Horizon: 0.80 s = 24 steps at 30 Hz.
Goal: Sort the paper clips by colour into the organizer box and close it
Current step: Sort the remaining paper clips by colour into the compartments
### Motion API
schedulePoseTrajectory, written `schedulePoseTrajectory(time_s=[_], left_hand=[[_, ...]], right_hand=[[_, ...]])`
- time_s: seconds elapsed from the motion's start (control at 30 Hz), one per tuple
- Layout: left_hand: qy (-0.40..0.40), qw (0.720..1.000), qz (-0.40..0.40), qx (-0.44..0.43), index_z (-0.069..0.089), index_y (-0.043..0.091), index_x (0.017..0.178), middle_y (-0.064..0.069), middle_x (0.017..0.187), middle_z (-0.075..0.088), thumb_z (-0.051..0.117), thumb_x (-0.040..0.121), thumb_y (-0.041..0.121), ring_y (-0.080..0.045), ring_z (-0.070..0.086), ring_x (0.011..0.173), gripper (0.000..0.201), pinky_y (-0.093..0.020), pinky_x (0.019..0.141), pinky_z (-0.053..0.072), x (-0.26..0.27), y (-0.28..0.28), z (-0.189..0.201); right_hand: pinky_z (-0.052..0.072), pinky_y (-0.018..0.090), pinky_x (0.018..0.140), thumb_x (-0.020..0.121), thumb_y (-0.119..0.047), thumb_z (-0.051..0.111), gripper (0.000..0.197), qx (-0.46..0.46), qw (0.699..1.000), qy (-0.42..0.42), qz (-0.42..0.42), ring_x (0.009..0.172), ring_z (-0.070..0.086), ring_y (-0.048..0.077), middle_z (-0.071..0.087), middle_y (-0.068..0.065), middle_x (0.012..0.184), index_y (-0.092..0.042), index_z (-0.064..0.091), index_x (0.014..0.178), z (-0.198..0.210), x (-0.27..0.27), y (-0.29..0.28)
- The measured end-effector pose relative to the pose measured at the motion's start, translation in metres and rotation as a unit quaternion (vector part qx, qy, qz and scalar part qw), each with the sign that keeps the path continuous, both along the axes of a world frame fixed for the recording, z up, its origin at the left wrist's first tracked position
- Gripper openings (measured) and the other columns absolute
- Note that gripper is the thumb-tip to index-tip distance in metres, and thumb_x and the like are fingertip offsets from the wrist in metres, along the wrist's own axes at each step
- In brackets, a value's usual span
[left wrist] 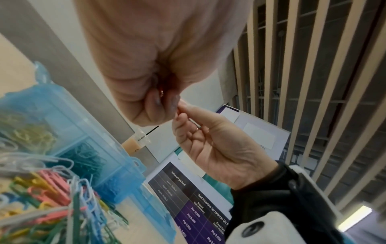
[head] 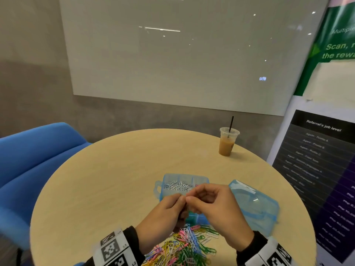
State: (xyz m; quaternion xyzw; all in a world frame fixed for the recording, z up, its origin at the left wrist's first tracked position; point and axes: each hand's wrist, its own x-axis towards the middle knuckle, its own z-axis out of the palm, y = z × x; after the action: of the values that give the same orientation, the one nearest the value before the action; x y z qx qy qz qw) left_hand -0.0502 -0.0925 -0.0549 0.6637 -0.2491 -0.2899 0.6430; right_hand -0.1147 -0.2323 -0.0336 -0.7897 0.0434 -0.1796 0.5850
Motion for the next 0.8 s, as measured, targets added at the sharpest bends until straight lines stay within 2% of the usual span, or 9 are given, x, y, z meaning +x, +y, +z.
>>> schedulePoseTrajectory(time_s=[0.1, 0.2, 0.27, 0.37, 0.43, 0.6, 0.73, 0.8], left_hand=[[0.076, 0.996, 0.013, -0.049, 0.043, 0.006, 0.091, 0.006, 0.059, 0.034, 0.033, 0.106, 0.024, -0.008, 0.024, 0.047, 0.025, -0.019, 0.044, 0.024, 0.001, 0.001, 0.002], [0.19, 0.977, 0.031, -0.094, 0.043, 0.008, 0.094, 0.004, 0.058, 0.028, 0.036, 0.105, 0.021, -0.007, 0.022, 0.045, 0.019, -0.017, 0.04, 0.02, 0.0, 0.0, 0.003], [0.234, 0.966, 0.035, -0.109, 0.044, 0.008, 0.093, 0.003, 0.059, 0.025, 0.037, 0.105, 0.021, -0.007, 0.021, 0.046, 0.019, -0.016, 0.039, 0.019, 0.0, 0.0, 0.002], [0.261, 0.958, 0.038, -0.112, 0.051, 0.008, 0.084, 0.003, 0.058, 0.026, 0.037, 0.105, 0.025, -0.007, 0.022, 0.046, 0.03, -0.016, 0.038, 0.02, 0.0, -0.002, 0.002], [0.276, 0.954, 0.038, -0.107, 0.05, 0.01, 0.081, 0.003, 0.058, 0.026, 0.037, 0.104, 0.031, -0.007, 0.022, 0.046, 0.034, -0.016, 0.039, 0.02, -0.001, -0.003, 0.003], [0.334, 0.934, 0.046, -0.121, 0.049, 0.01, 0.077, 0.004, 0.055, 0.027, 0.038, 0.103, 0.036, -0.007, 0.023, 0.042, 0.039, -0.016, 0.037, 0.021, 0.0, -0.004, 0.004], [0.414, 0.895, 0.043, -0.159, 0.051, 0.007, 0.076, 0.002, 0.056, 0.03, 0.037, 0.104, 0.034, -0.008, 0.027, 0.039, 0.041, -0.017, 0.033, 0.023, 0.005, -0.003, 0.003], [0.43, 0.886, 0.042, -0.167, 0.052, 0.007, 0.076, 0.001, 0.055, 0.031, 0.037, 0.104, 0.032, -0.008, 0.028, 0.038, 0.04, -0.016, 0.033, 0.022, 0.007, -0.002, 0.003]], right_hand=[[0.051, 0.021, 0.063, 0.084, -0.008, 0.072, 0.004, 0.021, 1.0, 0.005, 0.007, 0.065, 0.068, 0.017, 0.072, 0.01, 0.071, -0.01, 0.075, 0.082, 0.004, 0.004, -0.002], [0.054, 0.024, 0.062, 0.086, -0.006, 0.069, 0.009, -0.006, 1.0, 0.003, -0.005, 0.064, 0.068, 0.017, 0.071, 0.011, 0.071, -0.011, 0.075, 0.082, 0.008, 0.007, -0.005], [0.055, 0.026, 0.063, 0.086, -0.007, 0.07, 0.01, -0.024, 1.0, 0.003, -0.007, 0.064, 0.068, 0.019, 0.072, 0.011, 0.071, -0.013, 0.076, 0.081, 0.01, 0.009, -0.009], [0.054, 0.023, 0.064, 0.083, -0.009, 0.072, 0.007, -0.061, 0.998, 0.013, 0.019, 0.067, 0.07, 0.019, 0.073, 0.009, 0.071, -0.014, 0.077, 0.081, 0.012, 0.01, -0.01], [0.053, 0.02, 0.065, 0.081, -0.011, 0.076, 0.005, -0.114, 0.993, 0.006, 0.033, 0.068, 0.071, 0.015, 0.074, 0.004, 0.07, -0.016, 0.077, 0.081, 0.014, 0.01, -0.007], [0.057, 0.024, 0.069, 0.079, -0.009, 0.076, 0.01, -0.211, 0.975, -0.044, 0.054, 0.068, 0.07, 0.008, 0.074, -0.003, 0.071, -0.019, 0.078, 0.08, 0.023, 0.014, -0.006], [0.058, 0.027, 0.068, 0.079, -0.007, 0.077, 0.012, -0.221, 0.972, -0.071, 0.046, 0.069, 0.07, 0.008, 0.073, -0.004, 0.073, -0.019, 0.078, 0.081, 0.026, 0.015, -0.009], [0.058, 0.026, 0.069, 0.079, -0.006, 0.077, 0.012, -0.206, 0.975, -0.077, 0.036, 0.069, 0.071, 0.009, 0.074, -0.003, 0.073, -0.017, 0.078, 0.081, 0.027, 0.017, -0.014]])
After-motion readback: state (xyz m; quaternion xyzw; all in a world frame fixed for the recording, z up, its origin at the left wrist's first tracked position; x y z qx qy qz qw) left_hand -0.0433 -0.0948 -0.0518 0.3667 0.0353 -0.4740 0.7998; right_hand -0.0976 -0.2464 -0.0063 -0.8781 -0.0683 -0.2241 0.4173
